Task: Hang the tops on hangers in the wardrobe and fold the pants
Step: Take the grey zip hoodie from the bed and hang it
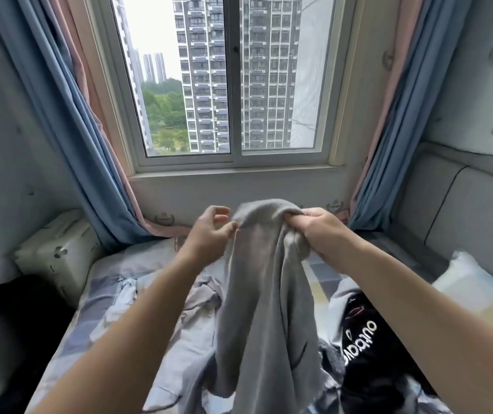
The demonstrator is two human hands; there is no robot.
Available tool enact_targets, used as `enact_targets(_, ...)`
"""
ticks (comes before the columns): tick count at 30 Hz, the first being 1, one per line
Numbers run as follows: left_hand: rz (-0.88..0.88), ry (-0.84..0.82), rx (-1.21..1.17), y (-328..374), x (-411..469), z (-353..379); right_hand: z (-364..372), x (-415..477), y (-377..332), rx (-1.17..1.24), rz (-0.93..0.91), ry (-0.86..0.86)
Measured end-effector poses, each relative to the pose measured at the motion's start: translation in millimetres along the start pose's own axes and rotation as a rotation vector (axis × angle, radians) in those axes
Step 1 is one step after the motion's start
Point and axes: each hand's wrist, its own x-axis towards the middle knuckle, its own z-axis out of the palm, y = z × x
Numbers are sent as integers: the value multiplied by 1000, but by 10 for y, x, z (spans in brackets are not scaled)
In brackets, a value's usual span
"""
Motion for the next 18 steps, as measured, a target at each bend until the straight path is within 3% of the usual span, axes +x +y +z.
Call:
enact_targets(4, 77, -22, -172, -21, -546, 327, 53, 131, -3, 67, 95, 142)
enact_targets(7, 95, -239, -198, -16, -923, 609, 85, 157, -23, 240, 221, 202)
enact_targets(9, 33, -300, -179, -52, -1065, 797, 79, 179, -69, 324, 218, 234)
enact_targets(13, -28, -188, 3, -159, -1089, 1005, 5, 172, -174, 400, 166, 263)
enact_targets(18, 34, -24, -81, -176, -967, 955, -183, 104, -155, 444, 113, 261)
